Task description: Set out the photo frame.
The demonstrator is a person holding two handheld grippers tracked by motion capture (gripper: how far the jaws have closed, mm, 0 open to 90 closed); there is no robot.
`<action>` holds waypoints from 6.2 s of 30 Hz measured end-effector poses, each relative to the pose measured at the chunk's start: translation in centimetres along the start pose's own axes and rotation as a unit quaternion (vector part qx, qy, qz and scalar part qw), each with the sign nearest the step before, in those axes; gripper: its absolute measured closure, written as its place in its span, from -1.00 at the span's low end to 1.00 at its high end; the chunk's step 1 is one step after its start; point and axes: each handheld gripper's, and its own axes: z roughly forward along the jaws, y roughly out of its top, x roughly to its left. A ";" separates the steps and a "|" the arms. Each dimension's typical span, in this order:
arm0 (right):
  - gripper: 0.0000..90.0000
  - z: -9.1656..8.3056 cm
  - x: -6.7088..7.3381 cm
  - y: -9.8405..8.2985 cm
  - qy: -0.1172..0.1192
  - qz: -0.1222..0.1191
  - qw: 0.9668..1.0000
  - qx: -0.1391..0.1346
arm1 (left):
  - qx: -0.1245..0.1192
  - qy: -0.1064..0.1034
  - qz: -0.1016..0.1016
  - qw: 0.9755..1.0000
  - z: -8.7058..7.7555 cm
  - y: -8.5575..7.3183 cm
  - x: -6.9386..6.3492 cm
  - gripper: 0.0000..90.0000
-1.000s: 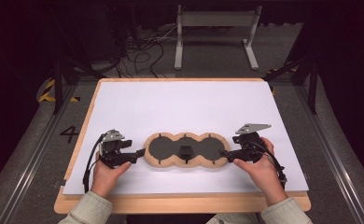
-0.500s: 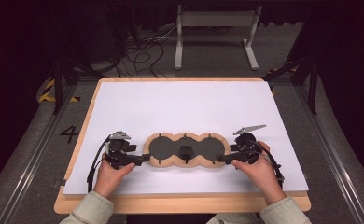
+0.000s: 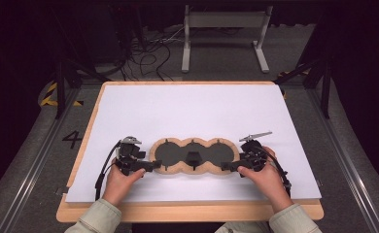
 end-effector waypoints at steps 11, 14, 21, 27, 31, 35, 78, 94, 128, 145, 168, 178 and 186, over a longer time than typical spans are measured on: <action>-0.81 0.2 0.4 -0.4 -0.005 0.030 0.999 -0.028 | 0.010 -0.019 0.001 1.000 0.7 0.2 -1.1 -0.72; -0.76 0.2 0.4 -0.5 -0.005 0.034 0.999 -0.035 | 0.007 -0.021 -0.006 1.000 0.6 0.3 -0.9 -0.68; -0.61 0.1 0.4 -0.9 -0.018 0.053 0.997 -0.052 | 0.002 -0.029 -0.030 0.999 0.5 0.3 -0.8 -0.58; -0.35 -0.3 0.0 -1.0 -0.021 0.080 0.995 -0.061 | 0.003 -0.023 -0.033 0.999 0.4 0.3 -0.8 -0.53; -0.29 -0.4 -0.2 -1.0 -0.016 0.093 0.993 -0.065 | 0.001 -0.020 -0.033 0.999 0.3 0.3 -0.8 -0.45; -0.26 -0.5 -0.1 -1.0 -0.022 0.095 0.993 -0.064 | -0.006 -0.011 -0.027 1.000 0.0 0.4 -1.1 -0.40; 0.37 -5.2 2.1 -0.9 -0.099 -0.062 0.952 -0.283 | -0.133 0.105 0.061 0.984 -3.1 1.3 -3.1 0.47; 0.48 -3.9 0.9 -2.2 -0.136 -0.149 0.942 -0.268 | -0.109 0.126 0.111 0.980 -1.7 1.3 -3.6 0.51; 0.35 -6.2 2.3 -5.1 -0.085 -0.173 0.951 -0.240 | -0.060 0.095 0.124 0.986 -3.0 -0.5 -4.1 0.46; 0.44 -8.2 2.5 -4.7 -0.071 -0.217 0.951 -0.207 | -0.040 0.057 0.151 0.986 -4.0 -1.0 -4.9 1.00; 0.70 -9.2 0.2 -4.6 -0.099 -0.201 0.957 -0.185 | 0.023 0.092 0.193 0.977 -2.1 -0.2 -4.9 1.00; 0.81 -8.5 -0.7 -4.5 -0.102 -0.190 0.960 -0.179 | 0.032 0.095 0.189 0.977 -1.1 0.2 -4.6 1.00; 0.90 -6.2 -0.7 -3.9 -0.095 -0.202 0.962 -0.157 | 0.024 0.103 0.185 0.977 -1.0 0.4 -4.4 1.00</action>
